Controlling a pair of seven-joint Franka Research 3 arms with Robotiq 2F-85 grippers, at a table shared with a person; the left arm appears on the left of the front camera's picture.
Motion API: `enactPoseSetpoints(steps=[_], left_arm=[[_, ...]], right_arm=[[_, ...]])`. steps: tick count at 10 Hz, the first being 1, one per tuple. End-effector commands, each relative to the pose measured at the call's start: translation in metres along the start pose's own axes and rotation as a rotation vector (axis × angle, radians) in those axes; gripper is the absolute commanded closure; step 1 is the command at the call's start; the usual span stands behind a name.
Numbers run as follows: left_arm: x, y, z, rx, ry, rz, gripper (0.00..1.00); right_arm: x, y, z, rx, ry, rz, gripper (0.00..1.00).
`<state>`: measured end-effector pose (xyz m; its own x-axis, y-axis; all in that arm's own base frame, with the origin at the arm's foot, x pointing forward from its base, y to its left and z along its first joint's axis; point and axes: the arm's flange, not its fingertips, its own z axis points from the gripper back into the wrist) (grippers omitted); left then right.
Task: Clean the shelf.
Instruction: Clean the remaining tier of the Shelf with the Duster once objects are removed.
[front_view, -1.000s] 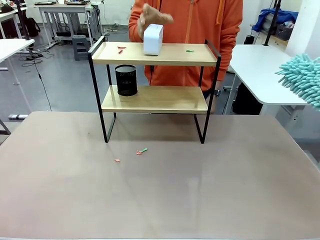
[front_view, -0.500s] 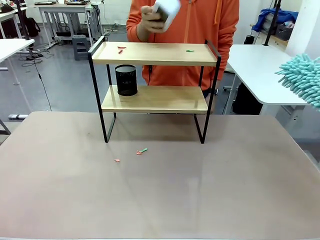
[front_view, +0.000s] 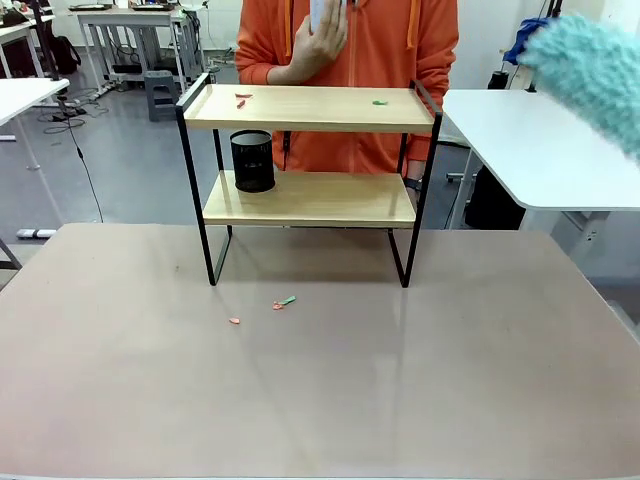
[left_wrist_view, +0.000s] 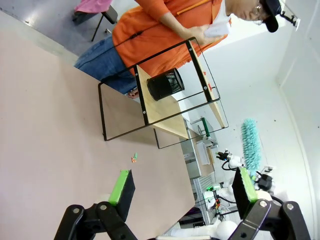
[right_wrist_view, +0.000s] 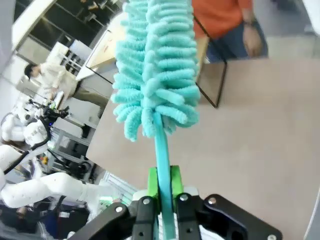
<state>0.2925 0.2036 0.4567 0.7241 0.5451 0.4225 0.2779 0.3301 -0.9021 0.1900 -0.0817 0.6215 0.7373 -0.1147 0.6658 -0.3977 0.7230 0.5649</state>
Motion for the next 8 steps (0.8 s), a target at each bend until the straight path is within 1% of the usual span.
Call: enactPoseSetpoints(steps=[1,2,3,4,5,6,7,8], left_arm=[[0.0,-0.002,-0.001,-0.017,-0.013,-0.02,0.0],[0.0,-0.002,-0.001,-0.017,-0.013,-0.02,0.0],[0.0,-0.002,-0.001,-0.017,-0.013,-0.02,0.0],[0.0,-0.002,-0.001,-0.017,-0.013,-0.02,0.0],[0.0,-0.002,-0.001,-0.017,-0.013,-0.02,0.0],[0.0,-0.002,-0.001,-0.017,-0.013,-0.02,0.0],[0.0,-0.002,-0.001,-0.017,-0.013,-0.02,0.0],[0.0,-0.002,-0.001,-0.017,-0.013,-0.02,0.0]], right_arm=[[0.044,0.054,-0.054,-0.149,-0.002,0.11,0.88],[0.049,0.077,-0.083,-0.176,0.015,0.148,0.88],[0.054,0.095,-0.106,-0.215,-0.008,0.173,0.88],[0.061,0.111,-0.123,-0.236,0.001,0.188,0.88],[0.065,0.12,-0.138,-0.305,0.009,0.203,0.88],[0.046,0.118,-0.115,-0.2,0.009,0.23,0.88],[0.046,0.118,-0.115,-0.2,0.009,0.23,0.88],[0.052,0.123,-0.14,-0.252,0.016,0.249,0.88]])
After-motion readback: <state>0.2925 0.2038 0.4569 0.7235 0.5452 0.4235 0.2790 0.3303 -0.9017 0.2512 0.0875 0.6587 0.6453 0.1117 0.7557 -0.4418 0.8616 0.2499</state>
